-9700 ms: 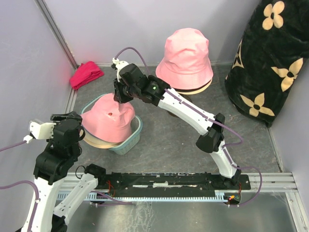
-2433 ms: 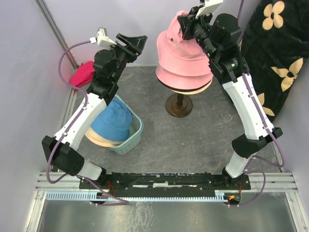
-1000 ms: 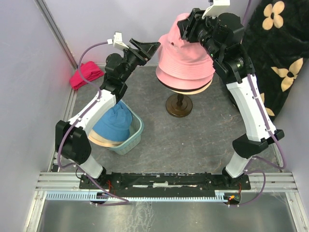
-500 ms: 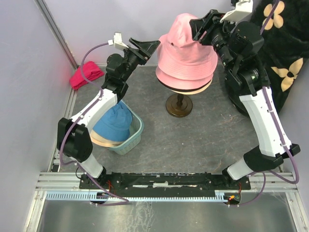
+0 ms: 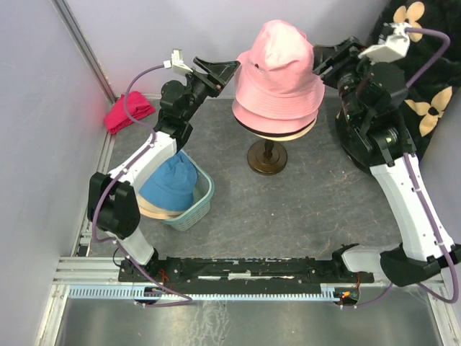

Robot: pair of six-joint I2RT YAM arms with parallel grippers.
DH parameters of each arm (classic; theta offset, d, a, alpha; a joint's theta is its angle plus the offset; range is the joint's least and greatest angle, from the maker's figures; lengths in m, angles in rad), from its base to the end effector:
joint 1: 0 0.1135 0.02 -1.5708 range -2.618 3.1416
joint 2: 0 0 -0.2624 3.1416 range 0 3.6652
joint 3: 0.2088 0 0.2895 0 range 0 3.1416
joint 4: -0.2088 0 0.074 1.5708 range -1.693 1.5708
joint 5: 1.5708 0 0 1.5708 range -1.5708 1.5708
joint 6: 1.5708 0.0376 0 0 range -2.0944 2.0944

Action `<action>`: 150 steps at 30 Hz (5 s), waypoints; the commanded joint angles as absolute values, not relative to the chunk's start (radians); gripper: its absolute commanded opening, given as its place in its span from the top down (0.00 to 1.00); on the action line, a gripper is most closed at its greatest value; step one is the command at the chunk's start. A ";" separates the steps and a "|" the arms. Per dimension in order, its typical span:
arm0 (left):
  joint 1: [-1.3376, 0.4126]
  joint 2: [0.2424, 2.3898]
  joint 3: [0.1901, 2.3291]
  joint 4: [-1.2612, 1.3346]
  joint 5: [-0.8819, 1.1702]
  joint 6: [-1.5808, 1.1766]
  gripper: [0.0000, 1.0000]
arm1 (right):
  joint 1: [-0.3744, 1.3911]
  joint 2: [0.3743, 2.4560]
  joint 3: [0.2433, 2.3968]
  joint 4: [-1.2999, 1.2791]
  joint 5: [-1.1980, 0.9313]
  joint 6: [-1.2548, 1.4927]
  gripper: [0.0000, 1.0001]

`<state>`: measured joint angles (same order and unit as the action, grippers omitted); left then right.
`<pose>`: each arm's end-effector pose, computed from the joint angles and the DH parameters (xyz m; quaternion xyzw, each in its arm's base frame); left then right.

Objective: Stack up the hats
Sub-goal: Stack the hat on the hat.

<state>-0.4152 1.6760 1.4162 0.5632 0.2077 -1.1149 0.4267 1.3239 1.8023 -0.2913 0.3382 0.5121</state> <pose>0.4017 -0.1856 0.3928 -0.1234 0.5819 -0.5994 0.5356 0.2666 0.1075 0.5720 0.1563 0.6228 0.2476 0.7256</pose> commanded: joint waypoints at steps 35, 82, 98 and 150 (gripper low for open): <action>-0.397 1.775 1.449 0.806 0.288 -1.287 0.27 | -0.049 1.359 1.194 0.287 -0.158 1.559 0.41; -0.398 1.797 1.415 0.877 0.312 -1.327 0.78 | -0.036 1.577 1.201 0.665 -0.364 1.814 0.83; -0.398 1.746 1.307 0.858 0.273 -1.315 0.93 | -0.035 1.578 1.178 0.624 -0.354 1.797 0.99; -0.417 1.700 1.193 0.572 0.209 -1.306 0.97 | -0.030 1.547 1.091 0.377 -0.356 1.572 0.99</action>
<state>-0.4198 1.7176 1.2217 0.7250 0.2256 -1.3113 -0.0193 1.5532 1.1324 0.4633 -0.3630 1.6333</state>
